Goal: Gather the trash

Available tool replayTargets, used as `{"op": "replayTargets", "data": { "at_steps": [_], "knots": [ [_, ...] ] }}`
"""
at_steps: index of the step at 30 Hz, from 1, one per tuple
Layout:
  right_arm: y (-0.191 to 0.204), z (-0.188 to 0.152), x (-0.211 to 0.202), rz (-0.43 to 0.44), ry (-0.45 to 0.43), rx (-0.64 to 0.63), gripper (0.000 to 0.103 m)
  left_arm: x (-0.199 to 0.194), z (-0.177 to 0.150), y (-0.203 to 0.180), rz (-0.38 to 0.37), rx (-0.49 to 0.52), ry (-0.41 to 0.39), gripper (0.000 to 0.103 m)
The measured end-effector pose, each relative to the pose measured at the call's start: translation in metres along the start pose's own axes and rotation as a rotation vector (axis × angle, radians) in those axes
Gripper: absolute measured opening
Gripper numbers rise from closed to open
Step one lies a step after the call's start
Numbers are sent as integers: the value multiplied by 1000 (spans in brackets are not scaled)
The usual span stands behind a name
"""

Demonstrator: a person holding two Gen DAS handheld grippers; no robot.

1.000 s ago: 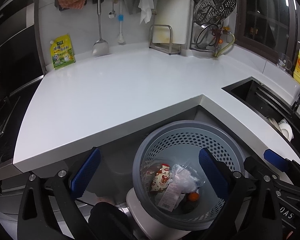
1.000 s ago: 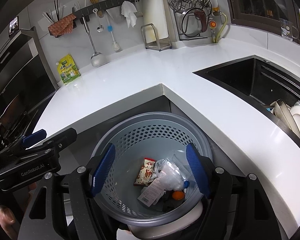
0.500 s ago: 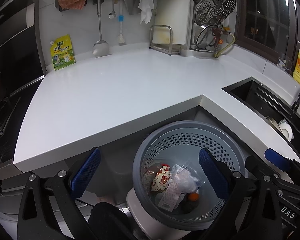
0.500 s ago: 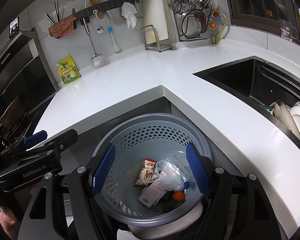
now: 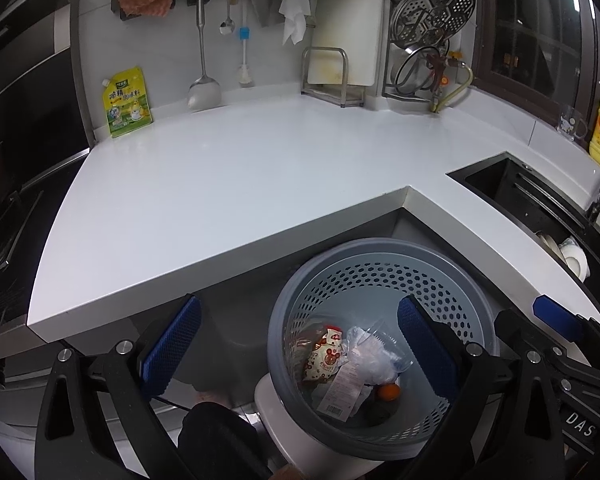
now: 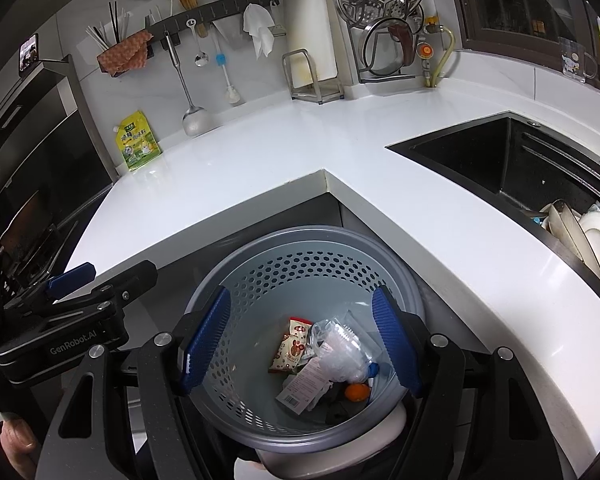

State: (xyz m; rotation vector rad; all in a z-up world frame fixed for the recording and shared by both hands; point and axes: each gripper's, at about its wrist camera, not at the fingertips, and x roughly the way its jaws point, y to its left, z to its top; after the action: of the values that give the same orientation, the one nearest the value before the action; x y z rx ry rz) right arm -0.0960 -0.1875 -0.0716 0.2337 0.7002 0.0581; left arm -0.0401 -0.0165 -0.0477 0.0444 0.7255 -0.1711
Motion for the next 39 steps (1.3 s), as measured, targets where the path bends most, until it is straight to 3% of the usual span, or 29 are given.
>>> {"op": "replayTargets", "data": {
  "at_steps": [39],
  "knots": [
    [4, -1, 2, 0, 8, 0, 70, 9, -3, -3, 10, 14, 34, 97]
  ]
}}
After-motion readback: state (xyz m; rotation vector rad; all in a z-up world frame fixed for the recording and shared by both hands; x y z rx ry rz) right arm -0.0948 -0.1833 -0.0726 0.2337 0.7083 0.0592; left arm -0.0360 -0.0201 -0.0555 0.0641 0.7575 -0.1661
